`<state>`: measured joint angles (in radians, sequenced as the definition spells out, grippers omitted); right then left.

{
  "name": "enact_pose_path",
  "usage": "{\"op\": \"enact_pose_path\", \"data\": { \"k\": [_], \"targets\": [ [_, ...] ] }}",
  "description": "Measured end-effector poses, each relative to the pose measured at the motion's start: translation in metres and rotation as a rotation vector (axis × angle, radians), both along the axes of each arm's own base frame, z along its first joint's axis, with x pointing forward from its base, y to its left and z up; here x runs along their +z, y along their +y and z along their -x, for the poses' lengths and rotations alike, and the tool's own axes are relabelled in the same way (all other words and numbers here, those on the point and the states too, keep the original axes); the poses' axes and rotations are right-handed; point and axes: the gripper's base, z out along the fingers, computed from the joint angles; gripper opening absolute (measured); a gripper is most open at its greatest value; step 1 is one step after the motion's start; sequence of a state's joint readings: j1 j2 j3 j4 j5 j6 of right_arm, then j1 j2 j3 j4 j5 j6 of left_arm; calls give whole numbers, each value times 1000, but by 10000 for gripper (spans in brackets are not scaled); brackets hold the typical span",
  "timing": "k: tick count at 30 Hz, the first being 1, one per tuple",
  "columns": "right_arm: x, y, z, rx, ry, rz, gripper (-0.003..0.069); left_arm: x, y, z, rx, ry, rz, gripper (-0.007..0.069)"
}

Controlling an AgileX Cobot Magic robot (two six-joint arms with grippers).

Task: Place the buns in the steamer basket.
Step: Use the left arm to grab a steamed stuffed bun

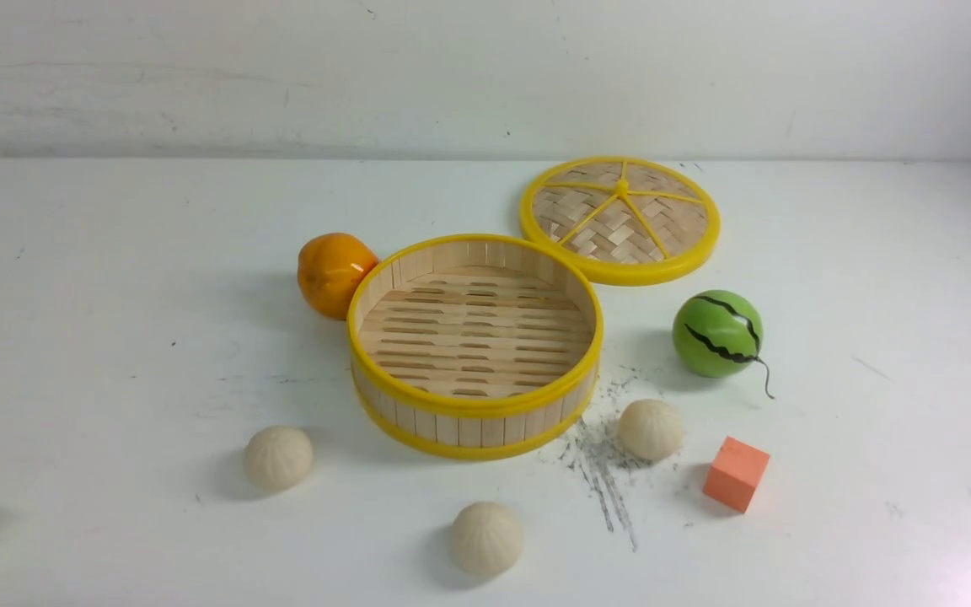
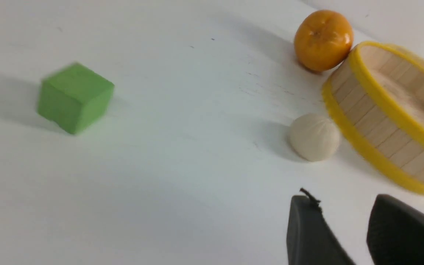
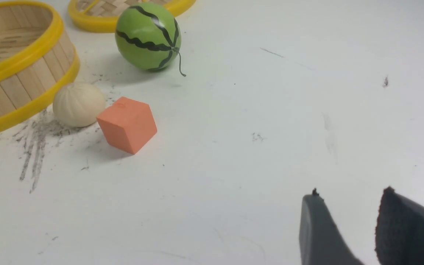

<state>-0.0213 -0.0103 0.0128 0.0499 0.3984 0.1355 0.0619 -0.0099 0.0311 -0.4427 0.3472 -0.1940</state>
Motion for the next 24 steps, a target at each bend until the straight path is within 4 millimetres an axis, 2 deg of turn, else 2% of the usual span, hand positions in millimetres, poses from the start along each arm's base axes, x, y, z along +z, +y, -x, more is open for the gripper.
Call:
{"op": "enact_pose_path", "data": {
  "k": [1, 2, 4, 5, 6, 7, 8, 12, 14, 15, 16, 18, 20, 21, 22, 24],
  "targets": [
    [0, 0, 0, 0, 0, 0, 239, 2, -3, 0, 7, -2, 164, 237],
    [0, 0, 0, 0, 0, 0, 239, 2, -3, 0, 6, -4, 182, 237],
    [0, 0, 0, 0, 0, 0, 239, 7, -8, 0, 21, -9, 521, 237],
    [0, 0, 0, 0, 0, 0, 239, 7, -8, 0, 21, -9, 542, 237],
    [0, 0, 0, 0, 0, 0, 239, 11, -10, -1, 23, -14, 691, 237],
    [0, 0, 0, 0, 0, 0, 239, 11, -10, -1, 25, -15, 694, 237],
    [0, 0, 0, 0, 0, 0, 239, 13, -11, -1, 26, -20, 779, 237],
    [0, 0, 0, 0, 0, 0, 239, 16, -14, 0, -1, -9, 927, 237],
    [0, 0, 0, 0, 0, 0, 239, 16, -17, 1, -29, 0, 918, 237],
    [0, 0, 0, 0, 0, 0, 239, 25, -23, 4, -112, 1, 835, 237],
    [0, 0, 0, 0, 0, 0, 239, 26, -23, 4, -124, -2, 818, 237],
    [0, 0, 0, 0, 0, 1, 239, 56, -29, 12, -250, -99, 603, 232],
    [0, 0, 0, 0, 0, 1, 239, 87, -31, 20, -303, -187, 429, 194],
    [0, 0, 0, 0, 0, 1, 239, 102, -31, 21, -311, -198, 353, 160],
    [0, 0, 0, 0, 0, 1, 239, 108, -32, 22, -314, -204, 321, 143],
    [0, 0, 0, 0, 0, 1, 239, 133, -30, 12, -322, -117, 132, 36]
  ]
}}
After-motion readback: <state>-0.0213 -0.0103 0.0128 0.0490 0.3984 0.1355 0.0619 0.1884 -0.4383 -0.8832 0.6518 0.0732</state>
